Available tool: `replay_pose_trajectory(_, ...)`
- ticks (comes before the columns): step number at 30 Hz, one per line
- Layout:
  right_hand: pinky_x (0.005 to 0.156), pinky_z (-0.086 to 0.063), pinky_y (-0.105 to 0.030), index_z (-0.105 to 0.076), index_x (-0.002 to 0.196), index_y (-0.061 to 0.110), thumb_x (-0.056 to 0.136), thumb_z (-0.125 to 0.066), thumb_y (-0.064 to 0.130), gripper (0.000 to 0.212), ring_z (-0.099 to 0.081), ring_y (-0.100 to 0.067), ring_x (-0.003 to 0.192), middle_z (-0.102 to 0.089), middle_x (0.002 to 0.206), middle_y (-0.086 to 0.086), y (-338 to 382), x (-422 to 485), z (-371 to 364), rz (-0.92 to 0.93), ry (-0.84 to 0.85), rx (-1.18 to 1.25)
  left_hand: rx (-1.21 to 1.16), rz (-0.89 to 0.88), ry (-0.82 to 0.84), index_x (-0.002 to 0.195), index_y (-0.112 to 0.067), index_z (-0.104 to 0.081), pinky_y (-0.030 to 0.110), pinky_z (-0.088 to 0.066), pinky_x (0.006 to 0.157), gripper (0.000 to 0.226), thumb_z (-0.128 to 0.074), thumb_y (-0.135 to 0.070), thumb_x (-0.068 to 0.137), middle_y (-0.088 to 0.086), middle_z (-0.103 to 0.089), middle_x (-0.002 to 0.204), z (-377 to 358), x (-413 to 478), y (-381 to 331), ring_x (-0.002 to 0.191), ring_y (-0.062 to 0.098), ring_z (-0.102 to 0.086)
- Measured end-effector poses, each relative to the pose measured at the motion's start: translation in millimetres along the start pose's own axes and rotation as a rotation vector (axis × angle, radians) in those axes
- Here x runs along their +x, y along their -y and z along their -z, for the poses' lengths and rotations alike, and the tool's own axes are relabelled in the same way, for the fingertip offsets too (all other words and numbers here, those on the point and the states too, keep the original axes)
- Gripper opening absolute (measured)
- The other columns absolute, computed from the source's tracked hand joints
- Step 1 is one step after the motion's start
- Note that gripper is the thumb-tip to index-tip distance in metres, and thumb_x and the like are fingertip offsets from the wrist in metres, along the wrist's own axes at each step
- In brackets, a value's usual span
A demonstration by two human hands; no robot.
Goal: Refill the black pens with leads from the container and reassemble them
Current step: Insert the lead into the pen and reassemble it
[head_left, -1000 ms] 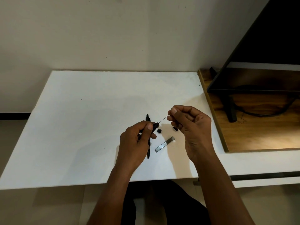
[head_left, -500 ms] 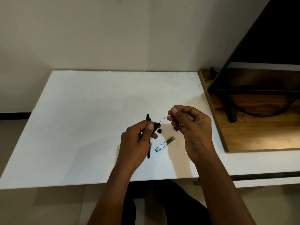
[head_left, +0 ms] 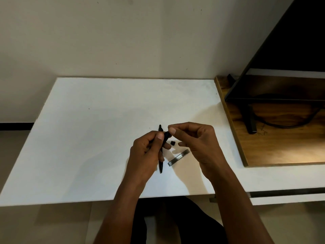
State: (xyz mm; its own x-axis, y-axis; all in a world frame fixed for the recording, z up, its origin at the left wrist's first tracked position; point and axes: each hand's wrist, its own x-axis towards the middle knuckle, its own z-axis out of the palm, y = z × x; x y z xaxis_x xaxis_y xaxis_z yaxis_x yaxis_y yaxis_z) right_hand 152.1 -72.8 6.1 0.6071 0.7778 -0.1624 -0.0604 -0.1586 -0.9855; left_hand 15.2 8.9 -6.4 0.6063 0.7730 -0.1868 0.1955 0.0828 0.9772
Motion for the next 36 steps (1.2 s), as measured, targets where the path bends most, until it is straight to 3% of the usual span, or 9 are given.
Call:
replay_pose_trajectory(3,0.073,-0.058,-0.025,-0.080,0.103,0.027,0.090,-0.071,0.031,0.016,-0.071,-0.003,0.099,-0.078,0.104,0.012,0.8,1.2,8.0,-0.015,0.006,-0.057,-0.114,0.028,0.020,0.101,-0.031,-0.075,0.020,-0.039,0.045,0.027,-0.048,-0.033,0.103,0.000,-0.075,0.084,1.9,-0.5,-0.6,0.056,0.009,-0.055)
replay_pose_trajectory(5,0.075,-0.058,-0.026,-0.078,0.109,0.024,0.093,-0.068,0.025,0.019,-0.070,-0.004,0.099,-0.078,0.105,0.010,0.4,2.4,19.6,-0.004,-0.146,-0.077,-0.179,0.050,0.036,0.102,-0.030,-0.076,0.020,-0.037,0.043,0.028,-0.048,-0.033,0.103,0.001,-0.074,0.084,2.5,0.1,-0.8,0.056,0.009,-0.053)
replay_pose_trajectory(7,0.082,-0.059,-0.034,-0.078,0.108,0.019,0.093,-0.067,0.016,0.018,-0.070,-0.010,0.096,-0.078,0.101,0.005,-3.1,3.4,34.6,0.023,-0.330,-0.246,-0.220,0.067,0.043,0.101,-0.028,-0.076,0.020,-0.036,0.043,0.028,-0.048,-0.032,0.103,0.001,-0.074,0.083,2.0,1.0,-0.2,0.055,0.008,-0.052)
replay_pose_trajectory(9,0.087,-0.058,-0.038,-0.078,0.106,0.015,0.092,-0.068,0.010,0.018,-0.070,-0.013,0.092,-0.077,0.100,0.000,-8.7,3.3,45.3,0.021,-0.387,-0.453,-0.239,0.070,0.041,0.100,-0.027,-0.076,0.020,-0.038,0.044,0.027,-0.049,-0.031,0.102,0.001,-0.074,0.084,1.1,2.1,0.6,0.055,0.008,-0.052)
replay_pose_trajectory(14,0.071,-0.045,-0.010,-0.080,0.103,0.017,0.089,-0.074,0.016,0.015,-0.066,-0.009,0.083,-0.078,0.098,0.001,-17.5,2.5,40.6,0.023,-0.294,-0.713,-0.220,0.049,0.030,0.105,-0.028,-0.074,0.019,-0.045,0.050,0.022,-0.053,-0.026,0.101,-0.003,-0.074,0.079,0.6,2.3,3.7,0.059,0.006,-0.056)
replay_pose_trajectory(20,0.071,-0.043,-0.015,-0.081,0.101,0.021,0.086,-0.077,0.017,0.016,-0.058,-0.006,0.080,-0.076,0.098,0.001,-22.5,1.2,31.5,0.078,-0.191,-0.855,-0.177,0.039,0.007,0.106,-0.030,-0.071,0.023,-0.052,0.055,0.018,-0.054,-0.028,0.100,-0.003,-0.078,0.085,0.5,3.9,6.6,0.064,0.007,-0.064)
replay_pose_trajectory(25,0.074,-0.045,-0.021,-0.081,0.100,0.022,0.089,-0.074,0.021,0.013,-0.066,-0.013,0.088,-0.076,0.098,0.002,-26.5,2.5,27.1,0.076,-0.176,-0.935,-0.163,0.047,0.004,0.105,-0.032,-0.071,0.027,-0.052,0.056,0.017,-0.055,-0.029,0.099,-0.004,-0.078,0.084,1.5,3.8,8.2,0.065,0.007,-0.065)
replay_pose_trajectory(31,0.071,-0.046,-0.020,-0.080,0.095,0.020,0.088,-0.073,0.010,0.014,-0.067,-0.012,0.082,-0.074,0.092,0.001,-31.8,4.1,24.7,0.092,-0.209,-0.959,-0.157,0.050,-0.002,0.105,-0.031,-0.070,0.020,-0.053,0.054,0.017,-0.055,-0.027,0.099,-0.005,-0.078,0.084,1.2,4.2,8.0,0.064,0.005,-0.065)
replay_pose_trajectory(36,0.073,-0.053,-0.025,-0.078,0.092,0.015,0.088,-0.070,0.002,0.016,-0.070,-0.015,0.082,-0.073,0.090,-0.003,-33.2,6.2,22.9,0.073,-0.210,-0.944,-0.145,0.061,0.003,0.106,-0.030,-0.070,0.025,-0.052,0.055,0.017,-0.055,-0.026,0.100,-0.005,-0.078,0.084,0.2,4.7,7.3,0.065,0.006,-0.066)
